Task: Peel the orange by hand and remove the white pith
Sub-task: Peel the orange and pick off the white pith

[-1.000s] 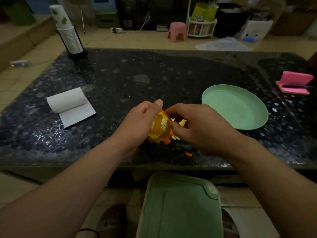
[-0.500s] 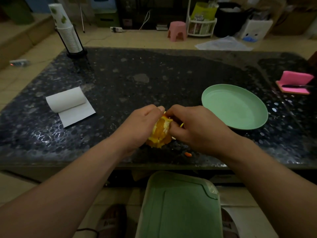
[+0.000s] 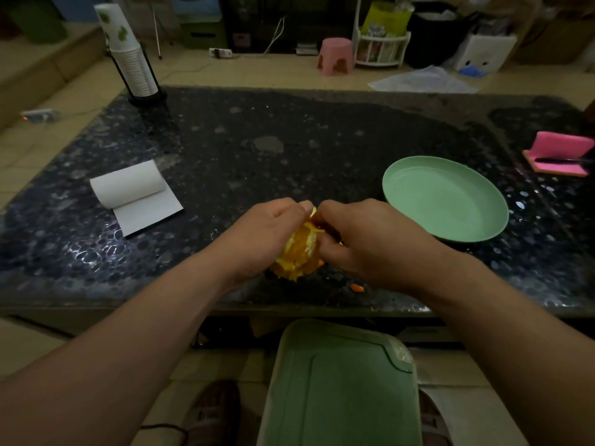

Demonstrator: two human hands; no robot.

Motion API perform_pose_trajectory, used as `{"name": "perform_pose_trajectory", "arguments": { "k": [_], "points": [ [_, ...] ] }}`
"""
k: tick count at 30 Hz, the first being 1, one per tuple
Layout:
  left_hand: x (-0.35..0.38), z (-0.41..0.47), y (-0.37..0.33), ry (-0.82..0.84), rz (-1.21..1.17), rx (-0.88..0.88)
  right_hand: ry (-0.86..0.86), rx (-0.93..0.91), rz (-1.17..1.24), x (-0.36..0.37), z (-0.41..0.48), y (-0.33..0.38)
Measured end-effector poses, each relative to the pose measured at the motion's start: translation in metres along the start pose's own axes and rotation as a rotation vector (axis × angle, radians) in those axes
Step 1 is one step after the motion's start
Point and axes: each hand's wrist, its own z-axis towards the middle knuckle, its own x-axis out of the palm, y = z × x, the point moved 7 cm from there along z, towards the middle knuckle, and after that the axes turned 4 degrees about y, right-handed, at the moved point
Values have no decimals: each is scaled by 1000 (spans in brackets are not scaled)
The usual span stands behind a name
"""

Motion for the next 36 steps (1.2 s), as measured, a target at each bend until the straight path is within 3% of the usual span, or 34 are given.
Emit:
{"name": "perform_pose_trajectory", "arguments": {
  "k": [7,18,25,36],
  "points": [
    [4,1,0,-5,48,22,-112,54,128,2,0,-11],
    [1,1,3,26,43,-1,-40,128,428,10,0,-27],
    [5,2,2,27,93,-19,56,40,46,4,4,-16],
    [8,0,0,52,42,20,-102,39,282,6,2,-29]
  ]
}}
